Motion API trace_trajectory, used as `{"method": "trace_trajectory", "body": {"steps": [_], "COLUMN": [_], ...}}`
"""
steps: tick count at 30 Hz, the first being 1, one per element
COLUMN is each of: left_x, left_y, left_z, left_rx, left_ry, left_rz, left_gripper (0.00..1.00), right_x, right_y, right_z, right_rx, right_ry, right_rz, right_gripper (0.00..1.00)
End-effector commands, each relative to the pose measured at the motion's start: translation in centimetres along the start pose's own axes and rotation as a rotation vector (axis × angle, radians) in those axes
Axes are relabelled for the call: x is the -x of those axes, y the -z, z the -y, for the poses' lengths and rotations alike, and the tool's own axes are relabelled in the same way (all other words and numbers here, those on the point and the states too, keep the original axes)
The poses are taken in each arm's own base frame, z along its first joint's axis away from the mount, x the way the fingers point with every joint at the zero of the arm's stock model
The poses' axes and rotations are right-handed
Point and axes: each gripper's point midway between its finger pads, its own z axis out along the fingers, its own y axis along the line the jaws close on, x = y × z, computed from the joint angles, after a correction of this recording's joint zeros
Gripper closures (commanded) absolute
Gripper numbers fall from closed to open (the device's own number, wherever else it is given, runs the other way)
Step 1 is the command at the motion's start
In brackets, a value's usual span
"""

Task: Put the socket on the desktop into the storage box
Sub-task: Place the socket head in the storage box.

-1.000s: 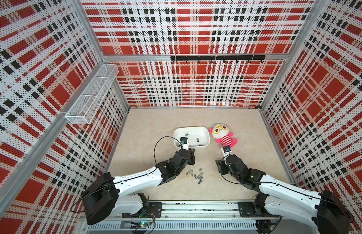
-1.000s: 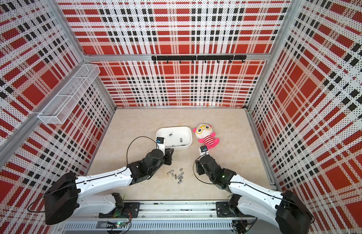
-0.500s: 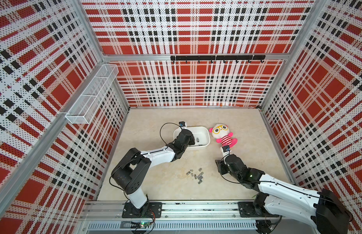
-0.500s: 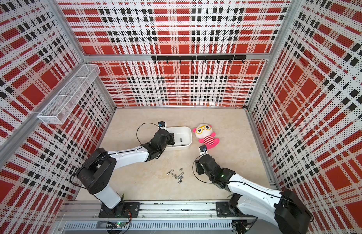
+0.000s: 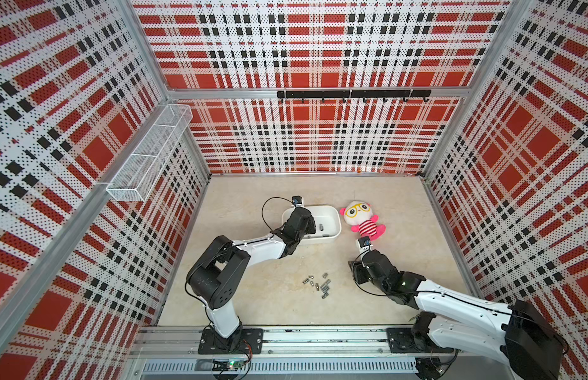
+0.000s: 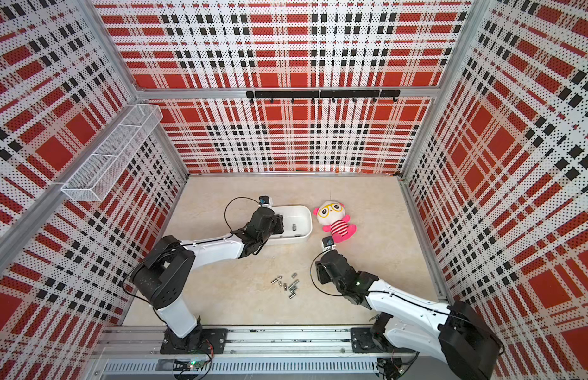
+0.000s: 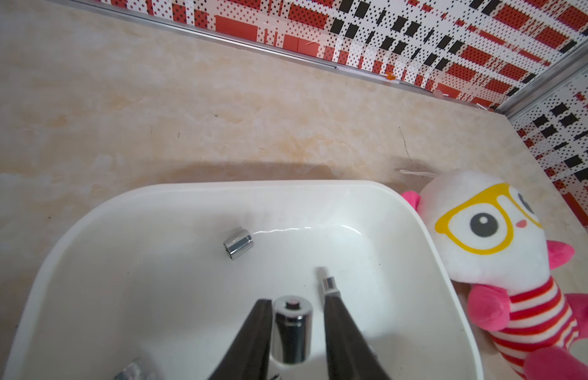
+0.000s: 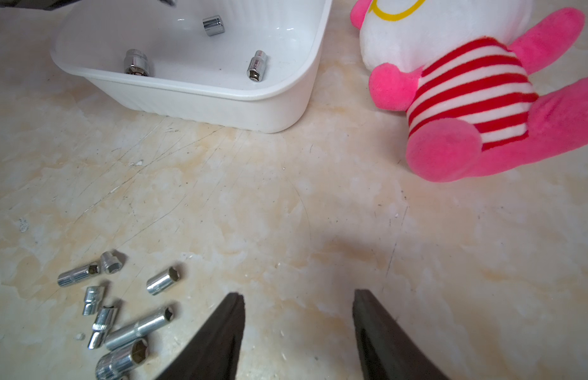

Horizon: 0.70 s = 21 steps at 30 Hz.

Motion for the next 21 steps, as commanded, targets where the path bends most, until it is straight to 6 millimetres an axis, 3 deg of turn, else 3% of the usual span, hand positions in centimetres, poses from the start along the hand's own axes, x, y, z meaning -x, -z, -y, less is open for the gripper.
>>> {"method": "trace_trajectory", "body": {"steps": [1, 7, 13, 17, 21], "left_x": [0.6, 1.6, 1.7, -0.2, -1.9], "left_y": [0.1, 1.5, 4.3, 6.2, 8.5], "left_z": [0.4, 1.0, 4.3, 6.3, 7.0], "left_rx": [0.004, 0.001, -0.027, -0.102, -0.185], "left_ry": [-0.016, -0.037, -0.091, -0.079, -0.027], "left_rz": [0.014, 0.051, 0.087, 0.043, -0.026], "left_gripper": [0.61, 0.55, 0.55, 0.56, 0.57], "right_x": [1.4, 1.4, 1.4, 1.4, 1.4], "right_y": [0.5, 0.4, 0.4, 0.5, 0.6], "right_z": [-0.8, -0.9, -1.5, -2.2, -2.9], "right_rx": [0.03, 0.033, 0.054, 0.085, 0.1], "right_ry": [-0.002, 0.001, 0.007, 0.016, 0.03], "right_rz": [0.038, 0.036, 0.032, 0.03, 0.029], "right_gripper": [0.41, 0.41, 0.41, 0.41, 0.41]}}
